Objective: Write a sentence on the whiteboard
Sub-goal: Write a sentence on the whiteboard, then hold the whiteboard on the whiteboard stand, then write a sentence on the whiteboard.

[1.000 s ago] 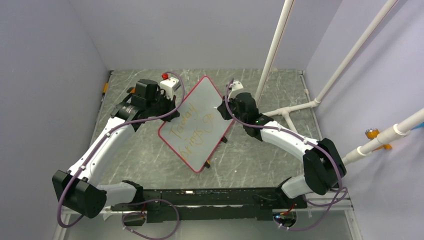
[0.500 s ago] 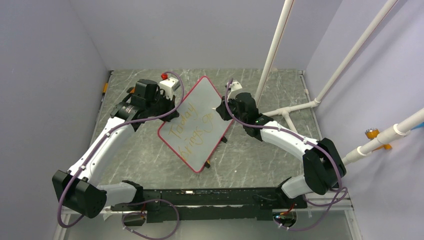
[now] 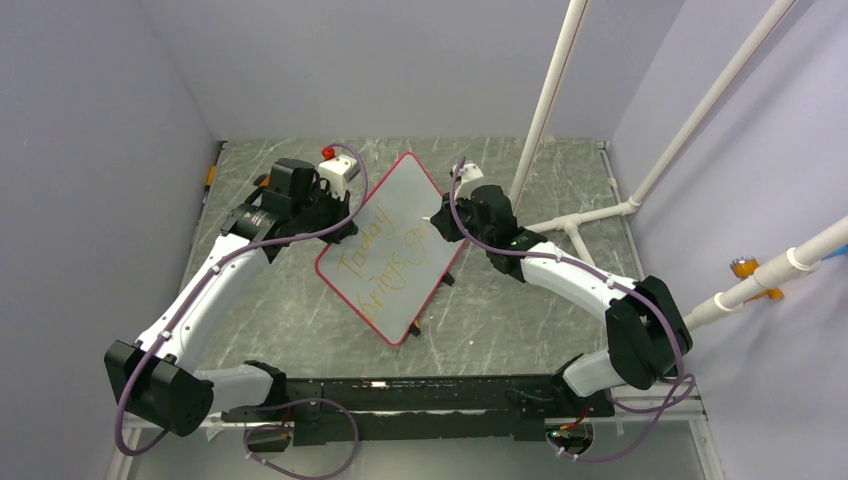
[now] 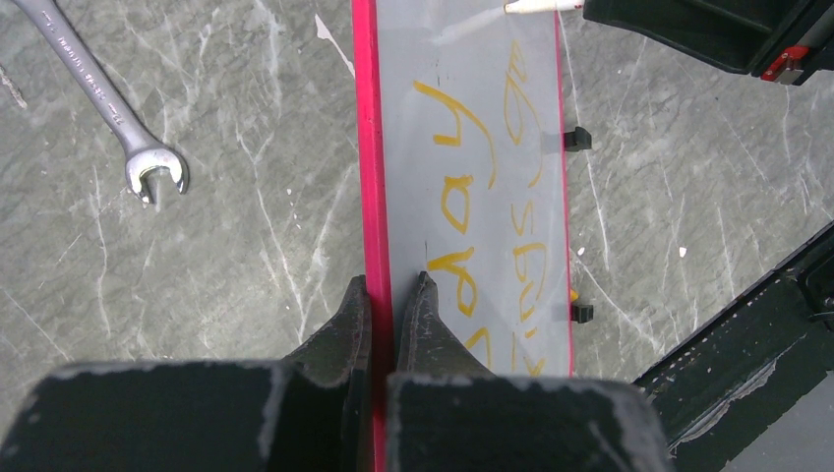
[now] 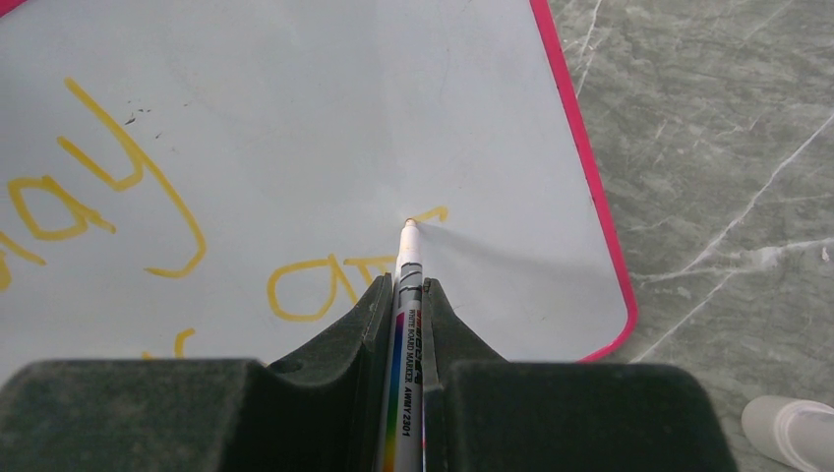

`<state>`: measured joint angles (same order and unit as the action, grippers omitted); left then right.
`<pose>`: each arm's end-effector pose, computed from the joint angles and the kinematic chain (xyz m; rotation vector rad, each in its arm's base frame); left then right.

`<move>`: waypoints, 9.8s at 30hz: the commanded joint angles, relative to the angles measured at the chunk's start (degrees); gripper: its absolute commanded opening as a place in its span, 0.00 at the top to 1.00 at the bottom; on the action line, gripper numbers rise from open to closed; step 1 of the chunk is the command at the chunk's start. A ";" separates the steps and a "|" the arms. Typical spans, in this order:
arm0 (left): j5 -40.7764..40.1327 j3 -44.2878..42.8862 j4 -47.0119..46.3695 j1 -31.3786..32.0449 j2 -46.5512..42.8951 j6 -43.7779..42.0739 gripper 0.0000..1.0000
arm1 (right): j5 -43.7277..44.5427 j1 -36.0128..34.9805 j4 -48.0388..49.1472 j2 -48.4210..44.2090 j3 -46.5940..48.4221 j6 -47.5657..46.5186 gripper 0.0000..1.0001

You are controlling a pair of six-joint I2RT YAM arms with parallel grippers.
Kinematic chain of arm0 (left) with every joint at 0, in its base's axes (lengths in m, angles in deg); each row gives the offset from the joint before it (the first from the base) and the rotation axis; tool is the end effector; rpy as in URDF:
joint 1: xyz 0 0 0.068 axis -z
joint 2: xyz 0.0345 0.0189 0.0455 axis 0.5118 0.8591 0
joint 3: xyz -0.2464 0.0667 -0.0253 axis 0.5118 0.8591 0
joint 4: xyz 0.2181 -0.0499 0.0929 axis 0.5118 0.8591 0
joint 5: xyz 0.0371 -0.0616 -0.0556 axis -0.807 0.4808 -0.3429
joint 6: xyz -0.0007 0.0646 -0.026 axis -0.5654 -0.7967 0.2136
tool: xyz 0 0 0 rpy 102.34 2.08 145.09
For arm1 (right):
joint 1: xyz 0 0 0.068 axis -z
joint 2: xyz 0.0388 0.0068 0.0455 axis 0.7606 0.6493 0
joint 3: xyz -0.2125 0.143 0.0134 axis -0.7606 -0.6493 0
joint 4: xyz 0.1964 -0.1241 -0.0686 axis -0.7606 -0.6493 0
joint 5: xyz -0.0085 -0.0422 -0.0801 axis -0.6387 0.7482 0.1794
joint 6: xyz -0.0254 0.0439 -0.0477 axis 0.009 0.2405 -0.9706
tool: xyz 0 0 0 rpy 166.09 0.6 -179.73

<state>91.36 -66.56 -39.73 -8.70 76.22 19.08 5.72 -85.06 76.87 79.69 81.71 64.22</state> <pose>0.2366 -0.1114 0.3195 0.5582 2.2194 -0.4956 0.2702 0.1976 0.2502 -0.4241 1.9513 0.6229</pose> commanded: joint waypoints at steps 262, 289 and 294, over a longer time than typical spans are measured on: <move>30.99 -30.05 11.65 -9.96 37.69 -7.48 1.00 | -4.64 5.95 -6.16 -3.78 1.79 3.80 1.00; 29.07 -29.58 11.11 -9.96 36.35 -7.24 1.00 | -4.36 5.93 -6.24 8.99 11.38 2.64 1.00; 28.90 -29.67 11.12 -9.96 36.36 -7.18 1.00 | -6.44 5.91 -7.12 8.61 11.20 2.35 1.00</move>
<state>122.04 -94.66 -26.92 -19.21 114.01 15.65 2.20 -79.16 68.28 87.91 90.98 67.24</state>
